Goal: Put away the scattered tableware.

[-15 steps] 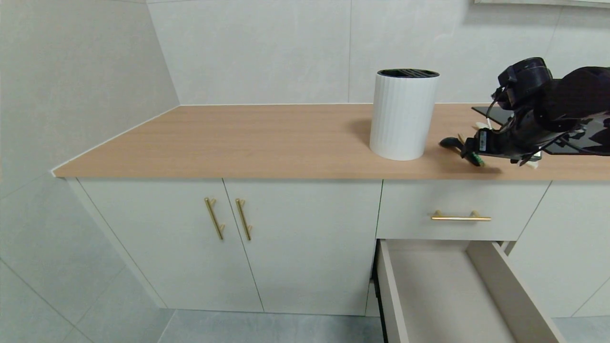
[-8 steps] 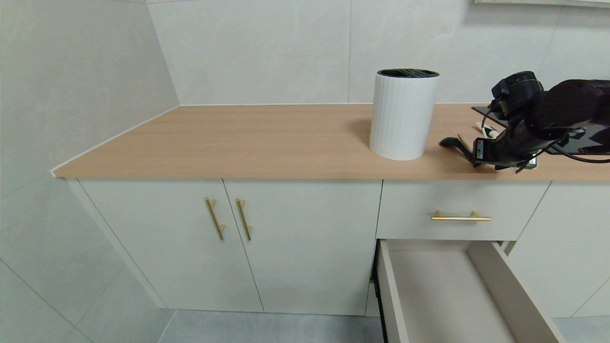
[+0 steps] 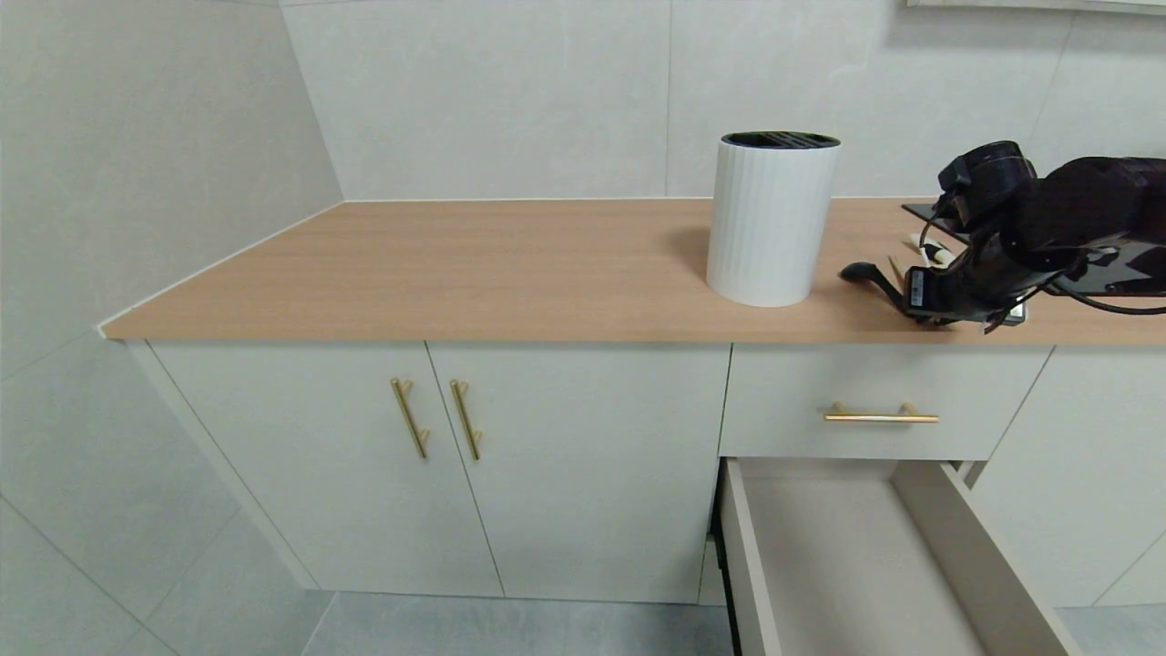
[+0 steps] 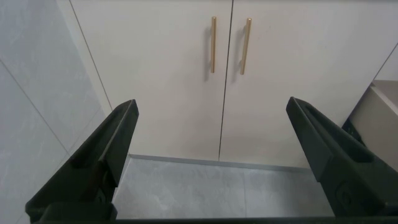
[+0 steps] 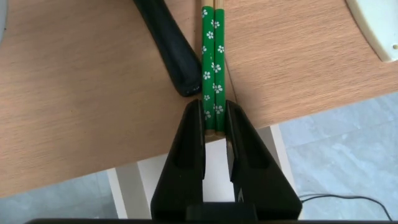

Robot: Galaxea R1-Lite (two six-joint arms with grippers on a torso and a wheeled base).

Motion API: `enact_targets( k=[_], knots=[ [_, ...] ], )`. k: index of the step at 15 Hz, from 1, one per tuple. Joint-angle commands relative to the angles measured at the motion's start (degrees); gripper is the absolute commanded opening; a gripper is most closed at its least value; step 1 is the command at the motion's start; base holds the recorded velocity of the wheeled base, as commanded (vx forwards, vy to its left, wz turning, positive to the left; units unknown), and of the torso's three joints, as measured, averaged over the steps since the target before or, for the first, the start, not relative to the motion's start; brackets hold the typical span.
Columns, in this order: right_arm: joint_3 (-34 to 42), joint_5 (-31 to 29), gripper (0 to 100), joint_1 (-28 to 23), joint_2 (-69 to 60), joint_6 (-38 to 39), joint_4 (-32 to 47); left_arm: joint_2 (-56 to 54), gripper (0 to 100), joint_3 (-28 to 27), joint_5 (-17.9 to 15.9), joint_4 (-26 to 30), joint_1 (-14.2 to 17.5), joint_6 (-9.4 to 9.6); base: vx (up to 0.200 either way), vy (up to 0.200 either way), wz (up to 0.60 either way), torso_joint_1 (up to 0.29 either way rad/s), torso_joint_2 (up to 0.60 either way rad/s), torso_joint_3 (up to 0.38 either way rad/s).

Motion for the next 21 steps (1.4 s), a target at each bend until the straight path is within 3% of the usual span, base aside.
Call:
enact_targets(
  k=[1, 5, 8, 12, 13, 16, 19, 21],
  knots=[
    [0.0, -0.1, 0, 0.0, -1.3, 0.5, 0.0, 0.0, 100, 0.0, 0.0, 0.0, 0.0, -0.01, 0.000, 0.000, 0.00, 0.000, 0.00, 0.000],
    [1.3, 0.5, 0, 0.0, -10.5, 4.0, 0.9, 0.0, 100, 0.0, 0.0, 0.0, 0.0, -0.01, 0.000, 0.000, 0.00, 0.000, 0.00, 0.000],
    [12.7, 1.9, 0, 0.4, -22.7, 3.7, 0.9, 0.0, 100, 0.0, 0.0, 0.0, 0.0, -0.01, 0.000, 0.000, 0.00, 0.000, 0.00, 0.000],
    [24.8, 12.9, 0, 0.5, -37.8, 2.4, 0.9, 0.0, 100, 0.0, 0.0, 0.0, 0.0, -0.01, 0.000, 0.000, 0.00, 0.000, 0.00, 0.000],
    [27.9, 15.8, 0, 0.7, -42.0, 0.8, 1.0, 0.0, 100, 0.0, 0.0, 0.0, 0.0, -0.01, 0.000, 0.000, 0.00, 0.000, 0.00, 0.000],
    [31.9, 16.7, 0, 1.7, -51.1, -2.7, 6.3, 0.0, 100, 0.0, 0.0, 0.0, 0.0, -0.01, 0.000, 0.000, 0.00, 0.000, 0.00, 0.000],
    [38.4, 22.0, 0, 4.7, -58.9, -11.3, 13.4, 0.0, 100, 0.0, 0.0, 0.0, 0.0, -0.01, 0.000, 0.000, 0.00, 0.000, 0.00, 0.000],
    [42.1, 22.0, 0, 7.6, -59.6, -14.2, 15.2, 0.0, 100, 0.0, 0.0, 0.0, 0.0, -0.01, 0.000, 0.000, 0.00, 0.000, 0.00, 0.000]
  ],
)
